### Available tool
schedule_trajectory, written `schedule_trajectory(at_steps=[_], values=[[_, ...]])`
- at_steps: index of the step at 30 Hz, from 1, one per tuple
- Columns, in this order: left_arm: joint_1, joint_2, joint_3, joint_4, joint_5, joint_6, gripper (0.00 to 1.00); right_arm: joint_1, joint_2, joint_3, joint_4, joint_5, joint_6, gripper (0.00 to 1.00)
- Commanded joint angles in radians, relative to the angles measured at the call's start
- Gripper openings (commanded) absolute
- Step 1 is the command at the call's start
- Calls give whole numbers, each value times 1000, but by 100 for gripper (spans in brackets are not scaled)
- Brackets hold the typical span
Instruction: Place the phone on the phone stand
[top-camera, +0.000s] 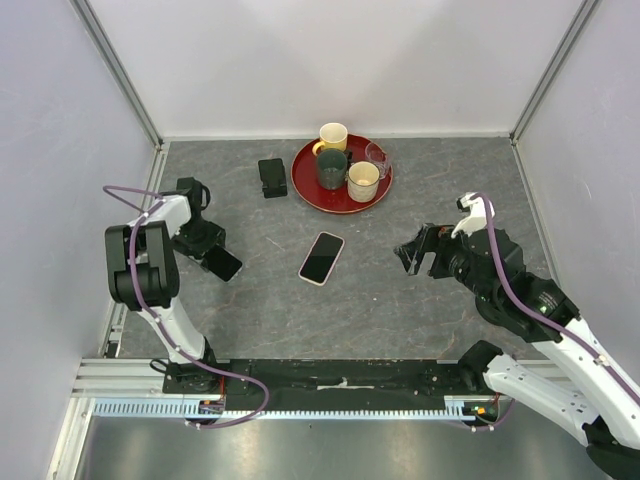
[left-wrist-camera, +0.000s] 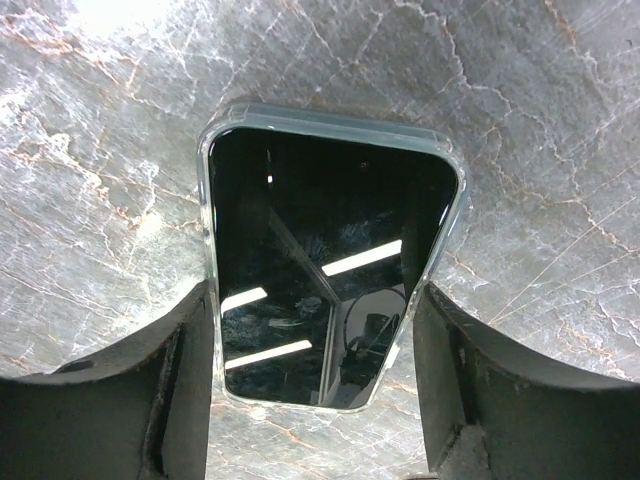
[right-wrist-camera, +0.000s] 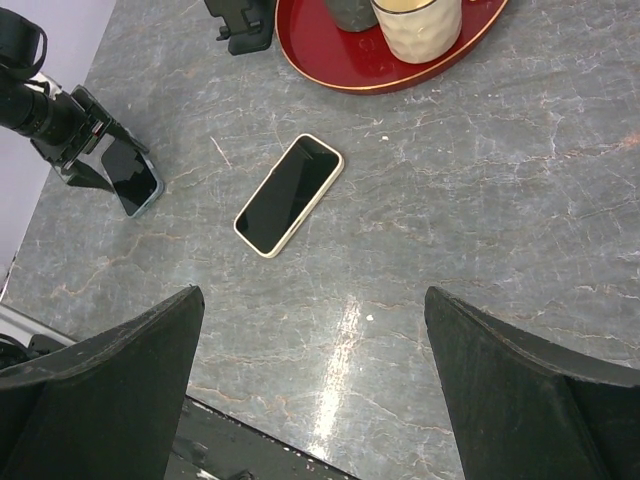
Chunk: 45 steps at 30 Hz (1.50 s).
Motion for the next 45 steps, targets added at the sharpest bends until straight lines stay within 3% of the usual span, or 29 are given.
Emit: schedule_trajectory(at_steps=[1, 7, 10, 12, 18, 24, 28, 34, 38, 45], values=[[1, -31, -59, 51, 3, -24, 2, 1, -12, 0, 21, 0, 13, 98], [-8, -304, -158, 198, -39, 97, 2, 1, -14, -4, 19, 16, 11, 98], [-16, -493, -268, 413, 18, 237, 2, 1, -1, -12, 27, 19, 10, 98], [-22, -557, -309, 527, 58, 274, 2, 1, 6, -21, 35, 14, 11, 98], [-66, -669, -343, 622, 197, 415, 2, 1, 23, -46, 70, 4, 11, 98], [-167, -819, -418, 725, 136, 464, 2, 1, 15, -63, 78, 19, 1, 98], [-226, -905, -499, 850, 12, 437, 2, 1, 3, -69, 74, 37, -15, 98], [-310, -809, -530, 1102, -95, 456, 2, 1, -20, -61, 64, 53, -28, 98], [-425, -657, -487, 1375, -220, 680, 2, 1, -28, -50, 53, 65, -30, 98], [-454, -373, -254, 1512, -179, 791, 2, 1, -2, 14, 6, 73, -31, 98]])
